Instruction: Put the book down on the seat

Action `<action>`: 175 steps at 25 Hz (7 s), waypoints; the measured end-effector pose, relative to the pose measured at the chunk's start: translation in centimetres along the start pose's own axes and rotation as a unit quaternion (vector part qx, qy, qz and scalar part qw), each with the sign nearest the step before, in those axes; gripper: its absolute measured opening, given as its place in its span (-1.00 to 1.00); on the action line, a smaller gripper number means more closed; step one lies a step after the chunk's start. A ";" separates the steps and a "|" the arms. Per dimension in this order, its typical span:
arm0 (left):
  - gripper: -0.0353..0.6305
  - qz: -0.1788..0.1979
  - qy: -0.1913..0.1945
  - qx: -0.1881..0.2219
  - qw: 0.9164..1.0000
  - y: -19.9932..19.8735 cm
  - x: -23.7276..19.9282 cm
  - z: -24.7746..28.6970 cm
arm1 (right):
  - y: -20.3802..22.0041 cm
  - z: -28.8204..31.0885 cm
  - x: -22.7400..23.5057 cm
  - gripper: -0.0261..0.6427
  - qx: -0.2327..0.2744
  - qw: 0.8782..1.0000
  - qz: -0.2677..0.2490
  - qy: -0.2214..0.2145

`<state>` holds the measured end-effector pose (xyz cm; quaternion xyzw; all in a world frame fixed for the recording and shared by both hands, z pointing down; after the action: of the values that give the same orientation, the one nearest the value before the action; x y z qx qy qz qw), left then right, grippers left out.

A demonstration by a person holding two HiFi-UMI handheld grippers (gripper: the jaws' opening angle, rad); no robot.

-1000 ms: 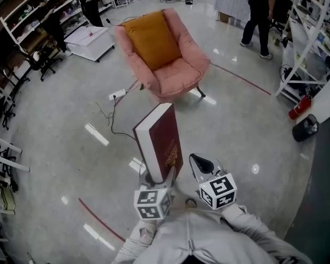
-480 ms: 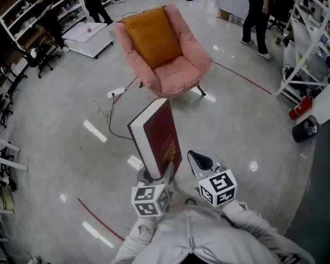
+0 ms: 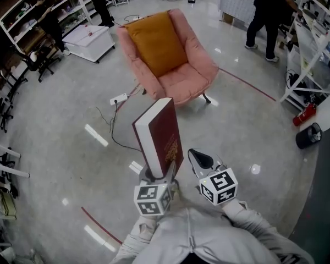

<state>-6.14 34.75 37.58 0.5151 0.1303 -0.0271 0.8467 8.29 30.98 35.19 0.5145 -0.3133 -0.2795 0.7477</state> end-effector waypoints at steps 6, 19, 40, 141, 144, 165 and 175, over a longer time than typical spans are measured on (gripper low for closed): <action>-0.16 0.008 0.013 -0.005 1.000 -2.6 -2.8 3.2 | -1.4 4.3 0.8 -0.92 0.000 1.000 0.006 0.007; -0.16 0.008 0.027 -0.009 1.000 -5.6 -8.3 8.3 | -2.7 12.0 1.9 -0.92 -0.008 1.000 0.007 0.018; -0.16 0.006 0.009 -0.033 0.999 -7.7 -12.1 13.6 | -4.0 17.5 6.2 -0.92 -0.026 0.999 0.008 0.019; 0.04 -0.037 -0.103 -0.349 0.931 -2.2 -17.3 70.0 | 1.0 43.6 44.4 -0.92 -0.173 0.978 0.115 0.030; 0.04 -0.035 -0.105 -0.331 0.937 -4.0 -17.1 68.7 | 0.3 43.2 44.0 -0.92 -0.168 0.979 0.113 0.028; -0.06 -0.040 -0.040 -0.277 0.959 -11.3 -12.0 57.7 | -3.6 39.0 40.7 -0.92 -0.155 0.984 0.080 0.019; -0.87 -0.027 -0.031 -0.203 0.978 -15.9 -10.1 53.1 | -5.8 37.2 40.5 -0.92 -0.137 0.989 0.062 0.016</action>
<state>-8.57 -20.27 49.42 0.3281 0.1209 -0.0391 0.9361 5.82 -22.88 47.21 0.3916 -0.2909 -0.2647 0.8319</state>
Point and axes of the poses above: the fingertips, and each gripper's own axes: z forward along the fingers, x to its right, y out of its underside, the point moved 6 cm from there along -z, backward along the fingers, and after that the axes turned 5 degrees about -y, right-handed, at the moved point
